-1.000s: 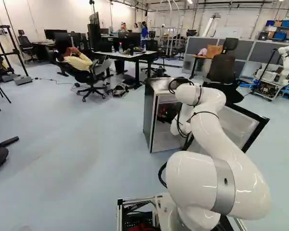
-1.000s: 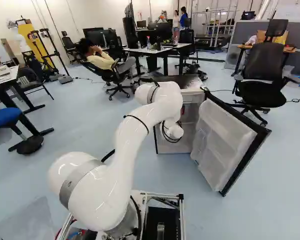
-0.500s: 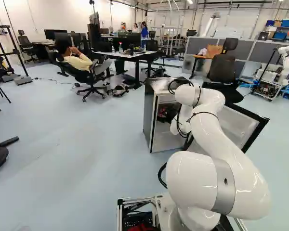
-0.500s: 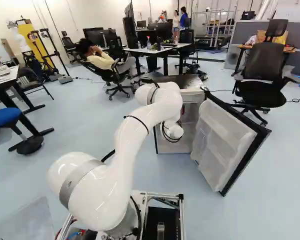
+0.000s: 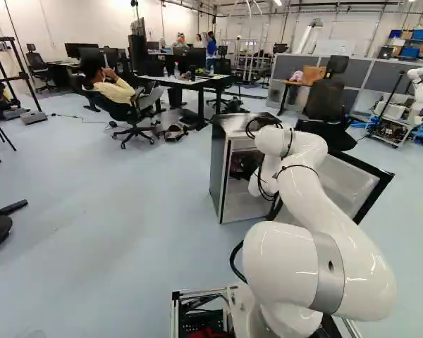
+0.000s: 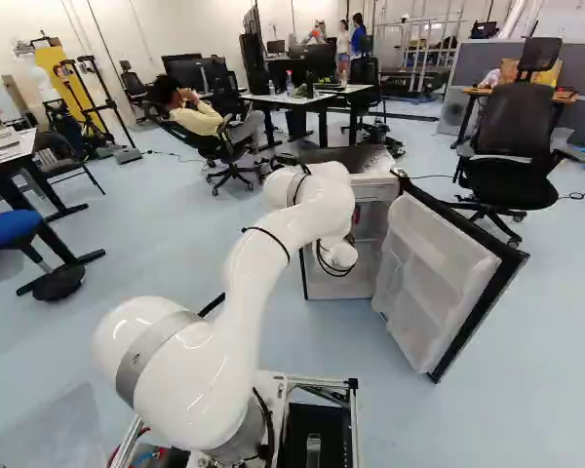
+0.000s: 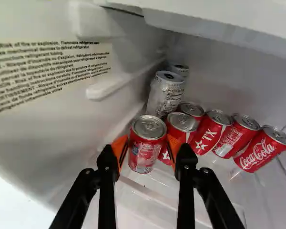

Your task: Grab a drink from the fridge

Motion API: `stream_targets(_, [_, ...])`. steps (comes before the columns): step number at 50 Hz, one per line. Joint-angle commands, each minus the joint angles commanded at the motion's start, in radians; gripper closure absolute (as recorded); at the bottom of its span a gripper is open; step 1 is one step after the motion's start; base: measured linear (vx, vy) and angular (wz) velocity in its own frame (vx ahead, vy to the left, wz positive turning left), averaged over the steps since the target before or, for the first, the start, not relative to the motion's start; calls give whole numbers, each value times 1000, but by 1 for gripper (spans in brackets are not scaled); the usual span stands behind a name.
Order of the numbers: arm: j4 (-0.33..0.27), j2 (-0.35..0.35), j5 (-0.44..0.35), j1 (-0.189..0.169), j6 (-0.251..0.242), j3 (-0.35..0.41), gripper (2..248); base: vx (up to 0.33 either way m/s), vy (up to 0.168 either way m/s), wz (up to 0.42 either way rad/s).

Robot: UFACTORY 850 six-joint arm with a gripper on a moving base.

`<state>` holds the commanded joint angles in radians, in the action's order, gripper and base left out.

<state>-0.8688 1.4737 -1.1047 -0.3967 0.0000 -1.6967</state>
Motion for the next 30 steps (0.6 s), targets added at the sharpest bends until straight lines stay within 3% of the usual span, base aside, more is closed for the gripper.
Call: stream_targets(30, [0, 10, 1, 2, 0, -19, 115, 0, 0, 0])
